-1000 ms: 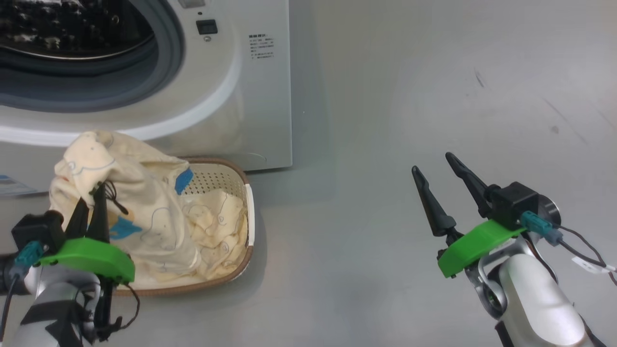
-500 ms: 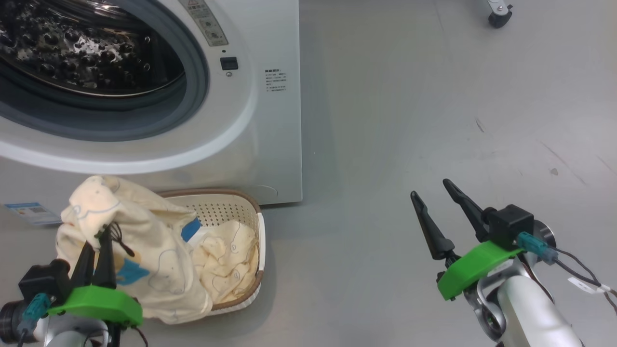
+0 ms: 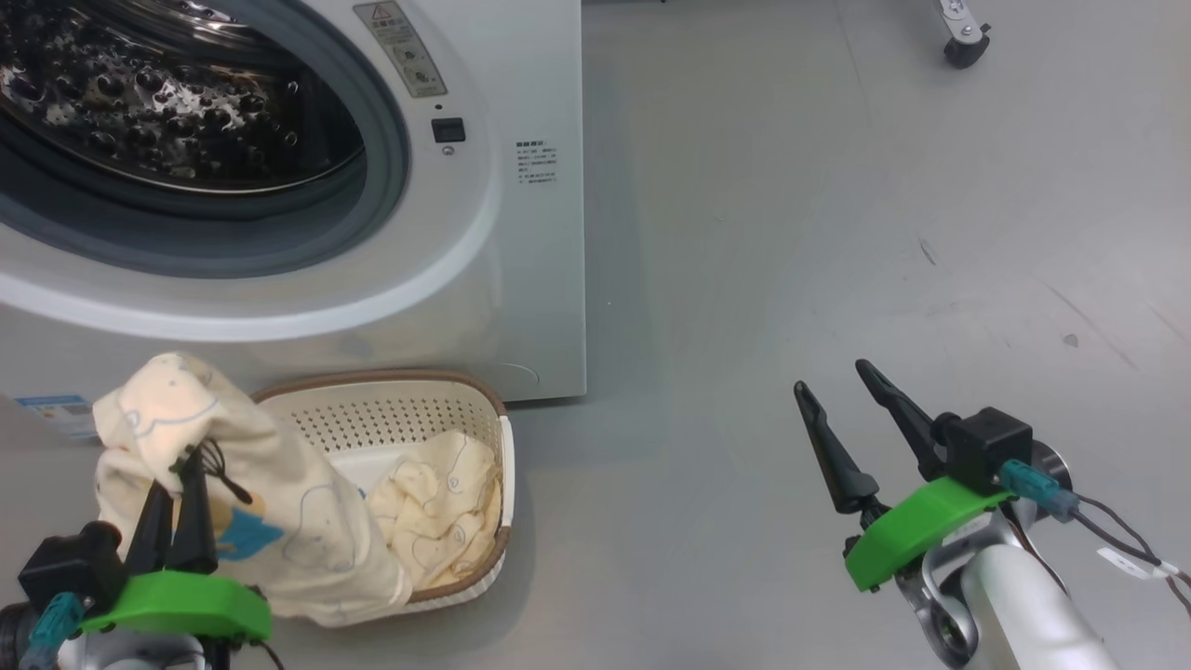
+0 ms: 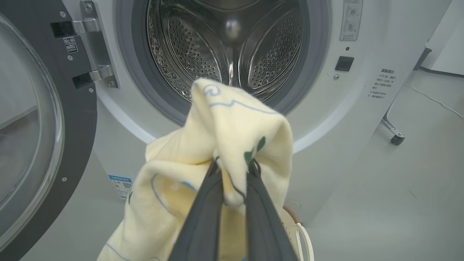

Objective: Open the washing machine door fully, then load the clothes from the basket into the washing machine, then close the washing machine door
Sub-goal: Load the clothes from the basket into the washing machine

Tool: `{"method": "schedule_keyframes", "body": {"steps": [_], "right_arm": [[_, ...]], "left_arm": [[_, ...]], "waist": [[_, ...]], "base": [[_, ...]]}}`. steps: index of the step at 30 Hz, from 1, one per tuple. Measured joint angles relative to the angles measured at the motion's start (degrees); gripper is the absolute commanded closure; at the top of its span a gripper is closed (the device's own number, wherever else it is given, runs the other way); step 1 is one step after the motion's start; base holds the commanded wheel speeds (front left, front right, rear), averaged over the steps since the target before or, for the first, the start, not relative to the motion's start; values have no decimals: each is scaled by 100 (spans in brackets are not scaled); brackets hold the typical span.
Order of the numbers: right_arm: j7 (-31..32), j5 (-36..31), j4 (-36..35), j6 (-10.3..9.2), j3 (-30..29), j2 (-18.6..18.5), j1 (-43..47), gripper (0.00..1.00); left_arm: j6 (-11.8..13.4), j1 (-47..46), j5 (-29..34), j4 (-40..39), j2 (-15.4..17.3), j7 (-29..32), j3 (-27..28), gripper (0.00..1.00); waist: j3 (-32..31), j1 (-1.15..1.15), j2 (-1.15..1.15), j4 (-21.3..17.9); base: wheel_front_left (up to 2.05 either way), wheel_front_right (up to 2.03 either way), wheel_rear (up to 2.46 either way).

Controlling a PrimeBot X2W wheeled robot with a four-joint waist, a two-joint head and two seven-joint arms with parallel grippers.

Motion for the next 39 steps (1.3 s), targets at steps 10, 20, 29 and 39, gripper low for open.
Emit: {"method": "schedule_keyframes", "body": {"steps": [10, 20, 29, 39], "right_arm": [[0, 7, -48, -1, 24, 0, -3, 0], [0, -113, -138, -1, -19, 0, -170, 0], [0, -144, -354, -1, 30, 0, -592, 0], [-1, -94, -632, -1, -29, 2, -874, 0]], "left_arm": [[-232, -136, 108, -256, -75, 0, 398, 100], [-475, -1202, 91, -270, 107, -1, 588, 100], [-602, -2512, -108, 12, 728, 27, 578, 100], [-608, -4666, -542, 675, 1680, 386, -52, 100]], "waist": [[231, 0, 0, -64], [807, 1, 0, -108], [1530, 1, 0, -272], [2590, 2, -1, -535]], "base": [[0, 0, 0], [0, 0, 0], [0, 0, 0], [0, 0, 0]]}}
